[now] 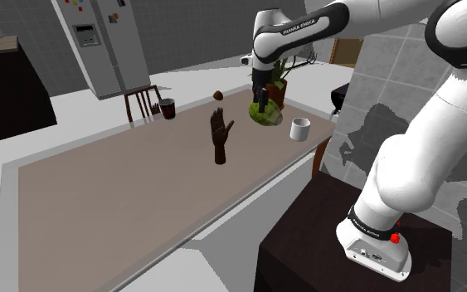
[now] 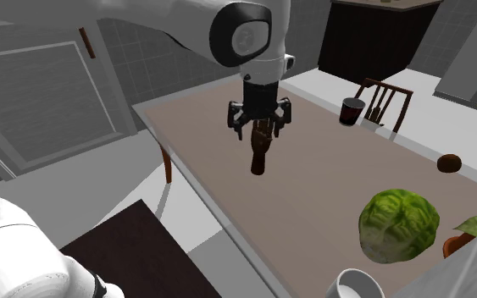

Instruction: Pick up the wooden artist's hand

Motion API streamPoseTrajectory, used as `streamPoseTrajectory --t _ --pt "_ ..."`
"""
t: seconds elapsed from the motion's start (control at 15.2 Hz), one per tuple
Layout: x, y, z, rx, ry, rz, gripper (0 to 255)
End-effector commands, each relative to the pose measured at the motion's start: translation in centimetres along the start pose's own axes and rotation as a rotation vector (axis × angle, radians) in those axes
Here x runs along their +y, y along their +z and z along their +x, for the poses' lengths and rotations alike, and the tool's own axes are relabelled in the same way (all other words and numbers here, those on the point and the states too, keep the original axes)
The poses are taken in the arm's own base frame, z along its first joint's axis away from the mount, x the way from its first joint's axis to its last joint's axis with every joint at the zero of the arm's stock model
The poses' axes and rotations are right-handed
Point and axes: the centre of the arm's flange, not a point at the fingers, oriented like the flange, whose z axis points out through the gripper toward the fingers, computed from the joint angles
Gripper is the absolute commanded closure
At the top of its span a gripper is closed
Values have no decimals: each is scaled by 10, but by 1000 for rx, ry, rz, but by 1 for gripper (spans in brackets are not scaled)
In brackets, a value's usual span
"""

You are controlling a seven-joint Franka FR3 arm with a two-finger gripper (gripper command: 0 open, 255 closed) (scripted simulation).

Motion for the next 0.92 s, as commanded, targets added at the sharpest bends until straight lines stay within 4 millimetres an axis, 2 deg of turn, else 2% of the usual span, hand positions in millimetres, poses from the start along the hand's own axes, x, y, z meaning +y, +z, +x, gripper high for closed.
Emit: streamPoseTrajectory --t 0.0,0.53,0.86 --pt "14 13 15 5 -81 -5 0" --pt "58 68 89 24 -385 -17 0" --pt "58 91 91 25 -396 -17 0"
